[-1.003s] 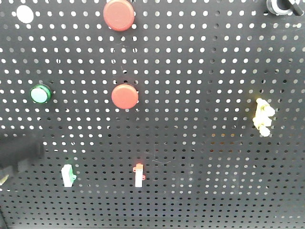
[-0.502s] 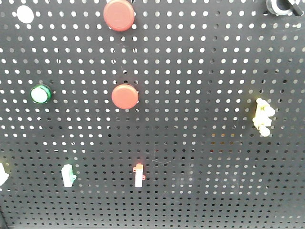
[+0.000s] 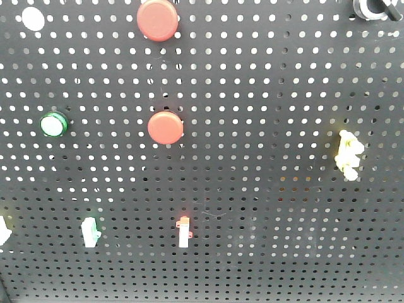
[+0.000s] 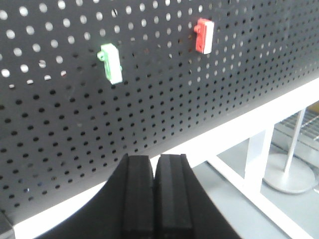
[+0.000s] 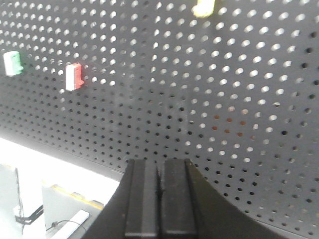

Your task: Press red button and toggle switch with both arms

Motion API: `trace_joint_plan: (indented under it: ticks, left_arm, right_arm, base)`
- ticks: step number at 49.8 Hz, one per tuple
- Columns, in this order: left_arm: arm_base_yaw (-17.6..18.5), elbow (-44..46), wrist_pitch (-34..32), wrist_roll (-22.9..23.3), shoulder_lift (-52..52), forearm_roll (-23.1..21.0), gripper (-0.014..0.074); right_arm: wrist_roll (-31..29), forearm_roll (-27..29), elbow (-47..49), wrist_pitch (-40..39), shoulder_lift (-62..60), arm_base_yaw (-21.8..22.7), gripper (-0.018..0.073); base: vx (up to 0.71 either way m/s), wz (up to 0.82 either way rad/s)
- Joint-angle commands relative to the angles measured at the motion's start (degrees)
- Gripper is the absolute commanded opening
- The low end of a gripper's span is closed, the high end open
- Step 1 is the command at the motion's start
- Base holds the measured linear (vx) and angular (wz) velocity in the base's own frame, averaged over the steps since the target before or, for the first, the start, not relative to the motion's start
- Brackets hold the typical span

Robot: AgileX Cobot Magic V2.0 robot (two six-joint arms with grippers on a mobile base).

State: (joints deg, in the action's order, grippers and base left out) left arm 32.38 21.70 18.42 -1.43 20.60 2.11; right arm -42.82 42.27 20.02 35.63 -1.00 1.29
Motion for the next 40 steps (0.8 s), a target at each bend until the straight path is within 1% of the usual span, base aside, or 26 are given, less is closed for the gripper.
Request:
trace_joint_plan:
  ticks: [1, 9, 12, 13, 16, 17, 23, 26, 31, 32, 35, 40]
  left_arm:
    - [0.10, 1.42, -4.53, 0.47, 0.39, 0.10, 0.0001]
    - [0.10, 0.96, -4.54, 0.47, 0.39, 0.15, 0.0001]
    - [-1.04, -0.37, -5.44, 0.21, -0.21, 0.22, 0.0001]
    - [-1.62, -0.83, -6.33, -0.53, -0.57, 0.59, 0.0001]
    - [-5.25, -3.55, -9.58, -2.63, -2.21, 0.80, 0.0001]
    - [-7.16, -5.12, -11.68, -2.79, -2.84, 0.72, 0.0001]
    - [-14.52, -13.41, -21.85, -0.98, -7.58, 0.52, 0.0001]
    - [-17.14, -18.17, -26.09, 0.67, -10.92, 0.52, 0.0001]
    - [-19.82, -25.11, -31.19, 1.06, -15.28, 0.02, 0.0001]
    - [-20.32, -25.82, -31.03, 1.06, -16.18, -0.40, 0.0001]
    - [-21.44, -24.96, -24.48, 0.71, -18.34, -0.40, 0.0001]
    - [-22.65, -25.27, -22.04, -0.46, -21.55, -0.35, 0.0001]
  right_arm:
    - [-0.03, 1.65, 1.39, -3.36, 0.76, 0.38, -0.0003]
    - [-0.03, 1.65, 1.39, -3.36, 0.76, 0.38, -0.0003]
    - [-0.03, 1.65, 1.39, -3.36, 0.76, 0.38, -0.0003]
    - [-0.03, 1.65, 1.39, -3.36, 0.76, 0.38, -0.0003]
    - [-0.03, 1.65, 1.39, -3.36, 0.76, 0.38, -0.0003]
    - [-0.03, 1.65, 1.39, -3.36, 0.76, 0.38, -0.0003]
    - [-0.03, 1.65, 1.39, -3.36, 0.76, 0.38, -0.0003]
    - [-0.03, 1.65, 1.39, -3.33, 0.76, 0.38, -0.0003]
    - [-0.03, 1.65, 1.39, -3.33, 0.76, 0.38, -0.0003]
    - [-0.03, 1.65, 1.39, -3.33, 0.76, 0.38, -0.0003]
    - [-0.03, 1.65, 1.39, -3.27, 0.76, 0.38, -0.0003]
    - [-0.03, 1.65, 1.39, -3.27, 0.76, 0.38, -0.0003]
  base:
    - [0.00, 0.00]
    - [0.00, 0.00]
    - [0.00, 0.00]
    - [0.00, 0.00]
    - [0.00, 0.01]
    - [0.00, 0.00]
    - [0.00, 0.00]
    - [0.00, 0.00]
    - [0.00, 0.00]
    - [0.00, 0.00]
    - [0.00, 0.00]
    - [0.00, 0.00]
